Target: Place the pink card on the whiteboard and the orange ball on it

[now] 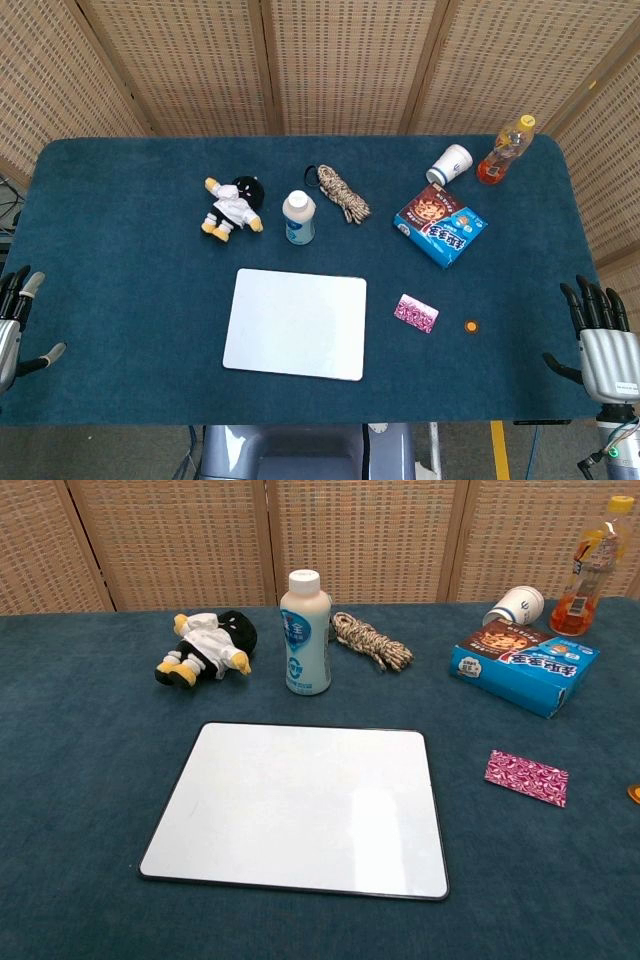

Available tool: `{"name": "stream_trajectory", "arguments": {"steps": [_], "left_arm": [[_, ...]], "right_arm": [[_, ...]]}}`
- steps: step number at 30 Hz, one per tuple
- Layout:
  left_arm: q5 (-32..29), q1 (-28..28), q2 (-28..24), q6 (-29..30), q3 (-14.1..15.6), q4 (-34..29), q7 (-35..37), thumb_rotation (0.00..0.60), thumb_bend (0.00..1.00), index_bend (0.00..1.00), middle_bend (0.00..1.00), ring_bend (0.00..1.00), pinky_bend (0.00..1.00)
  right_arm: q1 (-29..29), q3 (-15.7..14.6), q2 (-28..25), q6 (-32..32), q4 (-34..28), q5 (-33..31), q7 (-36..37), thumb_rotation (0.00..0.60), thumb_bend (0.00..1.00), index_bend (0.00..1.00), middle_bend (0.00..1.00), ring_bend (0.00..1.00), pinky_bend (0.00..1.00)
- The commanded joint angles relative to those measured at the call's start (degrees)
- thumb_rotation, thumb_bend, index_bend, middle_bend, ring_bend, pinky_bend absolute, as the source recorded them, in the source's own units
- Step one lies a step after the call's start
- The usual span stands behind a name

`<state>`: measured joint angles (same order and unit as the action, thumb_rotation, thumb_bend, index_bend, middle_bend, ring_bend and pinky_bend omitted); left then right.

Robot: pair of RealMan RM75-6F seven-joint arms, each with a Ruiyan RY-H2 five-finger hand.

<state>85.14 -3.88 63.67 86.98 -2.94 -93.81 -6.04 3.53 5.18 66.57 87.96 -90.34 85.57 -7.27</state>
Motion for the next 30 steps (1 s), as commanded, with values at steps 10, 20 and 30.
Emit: {"name": "stream_trajectory", "arguments": {"steps": [10,20,30], "left_arm": [[-0.07,-0.1,-0.13,-0.25,0.02,0.08,0.56,0.6,0.0,0.0,0.0,0.0,0.0],[-2.21,-1.06,-0.18,-2.15,-0.93,0.07,0.3,0.6,0.0,0.0,0.0,0.0,0.0],[-4.74,-2.14,0.2,-4.53,-1.69,0.26,-0.71,0.6,0.0,0.0,0.0,0.0,0.0]], "right_arm": [[1.37,-0.89,-0.1,-3.29,-2.45,0.79,3.68,0.6,0.0,0.01,0.0,0.0,0.0],[15.99,2.47,-2.11,-26.85,-7.95,-3.14,7.82,0.6,0.0,0.08,0.0,0.0,0.0],[25.04,6.16,3.08,-38.6,-6.8,-17.05,-2.82,0.6,0.0,0.12,0.0,0.0,0.0]]}}
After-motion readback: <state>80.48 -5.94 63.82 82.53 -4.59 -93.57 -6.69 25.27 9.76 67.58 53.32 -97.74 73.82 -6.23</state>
